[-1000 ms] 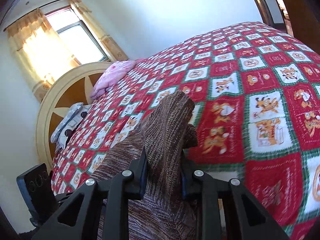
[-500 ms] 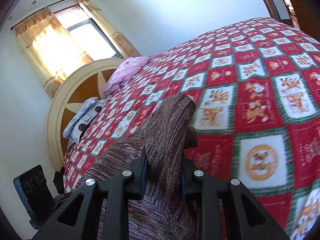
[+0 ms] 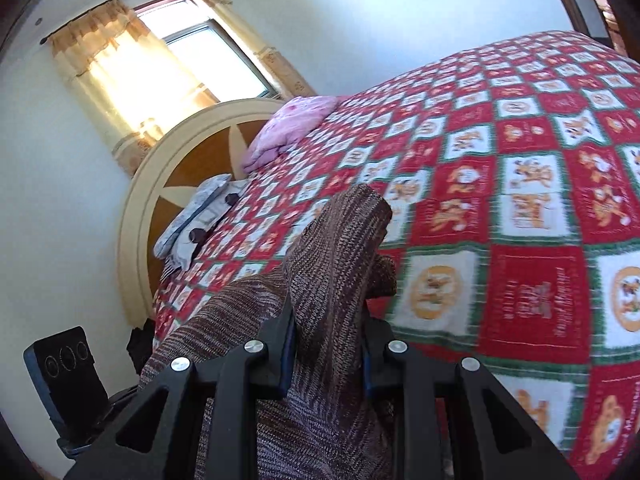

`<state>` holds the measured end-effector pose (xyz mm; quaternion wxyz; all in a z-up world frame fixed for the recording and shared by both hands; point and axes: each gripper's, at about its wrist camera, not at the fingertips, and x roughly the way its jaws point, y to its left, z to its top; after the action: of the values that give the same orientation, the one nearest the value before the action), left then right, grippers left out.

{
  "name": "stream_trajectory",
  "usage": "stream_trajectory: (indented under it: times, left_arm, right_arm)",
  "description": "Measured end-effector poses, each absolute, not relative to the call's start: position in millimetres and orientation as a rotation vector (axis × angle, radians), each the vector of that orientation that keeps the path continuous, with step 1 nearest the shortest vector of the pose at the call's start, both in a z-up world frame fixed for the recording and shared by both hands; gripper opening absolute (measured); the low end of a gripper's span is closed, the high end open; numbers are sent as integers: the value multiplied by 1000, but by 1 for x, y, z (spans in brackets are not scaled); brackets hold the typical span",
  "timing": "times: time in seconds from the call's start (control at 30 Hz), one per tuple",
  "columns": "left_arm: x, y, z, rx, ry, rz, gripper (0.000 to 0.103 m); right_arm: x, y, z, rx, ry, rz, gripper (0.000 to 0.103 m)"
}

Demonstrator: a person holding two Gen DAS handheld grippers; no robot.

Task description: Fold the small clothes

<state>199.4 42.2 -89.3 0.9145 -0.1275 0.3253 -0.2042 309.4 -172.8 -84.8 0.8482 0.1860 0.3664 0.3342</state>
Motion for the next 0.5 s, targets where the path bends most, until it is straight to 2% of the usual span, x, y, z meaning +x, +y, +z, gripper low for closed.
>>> stream_trajectory:
  times: [0.5]
  left_arm:
    - [186,104,-92,-282,623,-283,29]
  right_arm:
    - [321,-91,-87,364,809,805,26]
